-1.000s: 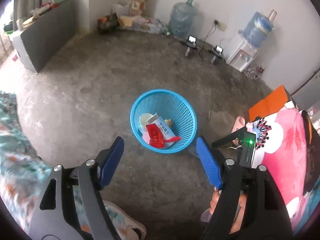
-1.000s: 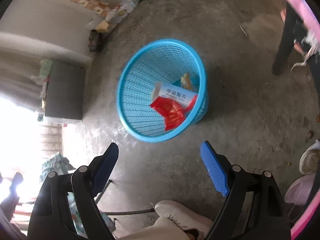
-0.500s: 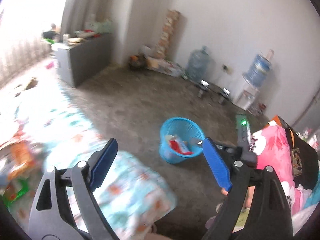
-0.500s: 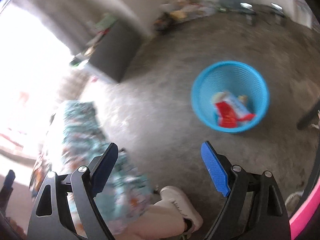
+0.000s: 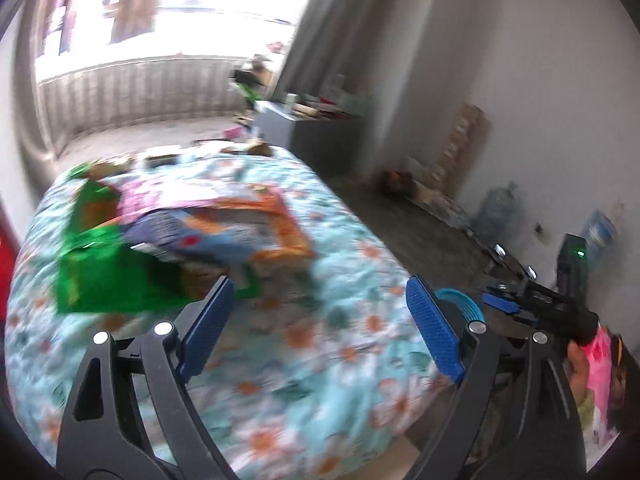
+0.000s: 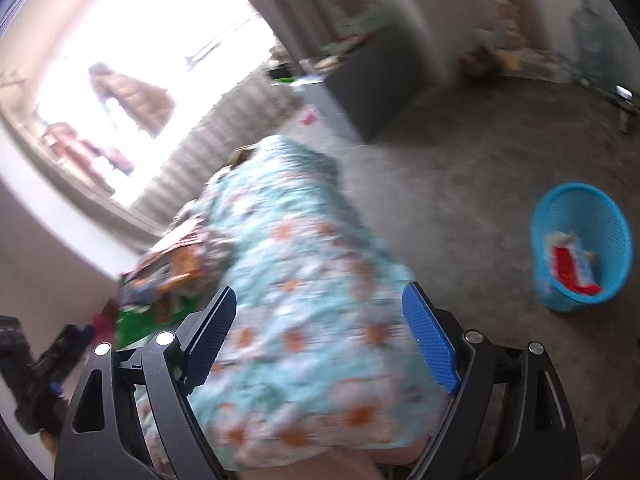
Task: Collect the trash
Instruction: 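Swing both tools back toward the snack bags on the bed, then grasp the green chip bag with the left gripper while right grasps the pink Gouyoer bag, then lift and regrip the green chip bag with left while right lifts the pink bag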
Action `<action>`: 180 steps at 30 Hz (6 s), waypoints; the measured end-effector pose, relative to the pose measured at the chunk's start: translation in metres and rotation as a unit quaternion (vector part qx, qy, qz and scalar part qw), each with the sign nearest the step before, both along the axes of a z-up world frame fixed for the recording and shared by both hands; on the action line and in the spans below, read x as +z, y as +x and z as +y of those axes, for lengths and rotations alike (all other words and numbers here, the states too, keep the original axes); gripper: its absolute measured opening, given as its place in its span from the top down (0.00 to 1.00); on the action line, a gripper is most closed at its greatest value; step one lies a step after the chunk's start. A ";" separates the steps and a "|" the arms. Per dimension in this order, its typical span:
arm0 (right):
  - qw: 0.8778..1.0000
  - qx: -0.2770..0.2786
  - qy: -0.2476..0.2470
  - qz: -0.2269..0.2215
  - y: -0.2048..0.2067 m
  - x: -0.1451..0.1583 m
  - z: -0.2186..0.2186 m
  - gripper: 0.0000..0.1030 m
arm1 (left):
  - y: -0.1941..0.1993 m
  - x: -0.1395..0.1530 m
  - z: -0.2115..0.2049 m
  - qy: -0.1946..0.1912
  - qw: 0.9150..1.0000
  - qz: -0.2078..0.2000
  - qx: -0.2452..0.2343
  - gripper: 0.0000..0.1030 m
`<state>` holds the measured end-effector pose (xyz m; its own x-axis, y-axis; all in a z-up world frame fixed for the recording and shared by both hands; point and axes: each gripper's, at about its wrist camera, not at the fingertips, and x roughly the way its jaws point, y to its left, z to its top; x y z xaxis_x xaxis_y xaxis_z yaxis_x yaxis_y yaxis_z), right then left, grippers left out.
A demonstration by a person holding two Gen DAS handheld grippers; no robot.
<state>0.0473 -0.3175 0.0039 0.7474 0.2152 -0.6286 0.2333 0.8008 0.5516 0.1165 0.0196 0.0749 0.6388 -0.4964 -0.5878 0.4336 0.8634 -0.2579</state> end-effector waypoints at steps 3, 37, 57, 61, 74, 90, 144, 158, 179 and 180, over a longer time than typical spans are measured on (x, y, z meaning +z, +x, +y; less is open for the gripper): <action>0.998 0.057 0.024 -0.015 0.012 0.008 0.031 0.20 | -0.004 -0.003 0.026 -0.012 1.000 0.000 0.029 0.20; 0.858 0.086 0.506 0.009 0.167 -0.112 0.152 0.65 | 0.056 -0.110 0.142 -0.207 0.958 0.122 0.156 0.27; 0.822 0.087 0.552 -0.109 0.125 -0.085 0.090 0.95 | 0.026 -0.057 0.140 -0.246 0.952 -0.005 0.179 0.98; 0.837 0.095 0.519 -0.149 0.102 -0.053 0.064 0.95 | 0.002 -0.023 0.142 -0.221 0.959 -0.049 0.168 0.98; 0.972 0.065 0.106 -0.199 -0.010 0.063 0.019 0.95 | -0.065 0.057 0.132 0.063 0.957 -0.181 0.218 0.99; 0.871 0.259 -0.417 -0.037 -0.057 0.000 0.163 0.68 | -0.043 -0.049 0.011 0.107 0.994 -0.002 -0.037 0.59; 0.885 0.156 0.438 0.022 -0.052 -0.166 0.035 0.55 | -0.003 -0.160 0.110 -0.421 0.866 0.256 0.083 0.65; 0.887 0.133 0.441 0.023 -0.038 -0.173 0.044 0.86 | 0.006 -0.137 0.056 -0.228 0.951 0.189 0.084 0.86; 0.888 0.125 0.440 -0.050 -0.032 -0.131 0.013 0.93 | -0.022 -0.057 -0.011 -0.043 0.998 0.024 0.025 0.98; 0.889 0.123 0.438 -0.054 -0.033 -0.127 0.012 0.93 | -0.024 -0.056 -0.014 -0.041 0.999 0.020 0.024 0.98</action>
<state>0.0143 -0.3060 -0.1229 0.6559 0.7518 -0.0674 0.0193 0.0725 0.9972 0.0925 0.0057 0.0189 0.6398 -0.5127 -0.5725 0.3801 0.8585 -0.3441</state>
